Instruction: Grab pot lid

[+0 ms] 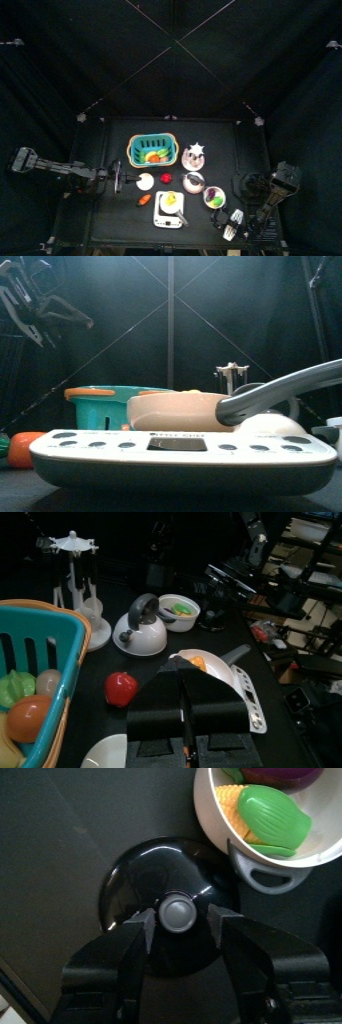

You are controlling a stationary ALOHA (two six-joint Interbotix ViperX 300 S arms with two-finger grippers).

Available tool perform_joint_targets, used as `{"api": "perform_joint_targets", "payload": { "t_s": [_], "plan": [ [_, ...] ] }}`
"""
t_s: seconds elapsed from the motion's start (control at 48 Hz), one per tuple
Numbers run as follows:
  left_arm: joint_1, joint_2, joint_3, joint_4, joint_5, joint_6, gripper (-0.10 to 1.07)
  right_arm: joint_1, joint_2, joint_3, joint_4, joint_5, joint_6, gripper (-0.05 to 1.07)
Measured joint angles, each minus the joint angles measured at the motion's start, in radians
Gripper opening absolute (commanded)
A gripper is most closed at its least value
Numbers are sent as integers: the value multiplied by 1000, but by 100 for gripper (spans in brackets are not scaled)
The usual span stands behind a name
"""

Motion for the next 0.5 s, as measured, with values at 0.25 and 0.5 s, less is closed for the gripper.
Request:
{"api": "perform_joint_targets", "payload": {
  "t_s": [0.25, 0.5],
  "plan": [
    [6, -9, 9, 0, 0, 2, -3, -17, 17, 14, -14, -80, 5, 75],
    [6, -14, 11, 0, 0, 2, -3, -26, 28, 5, -14, -98, 8, 61]
  ]
}}
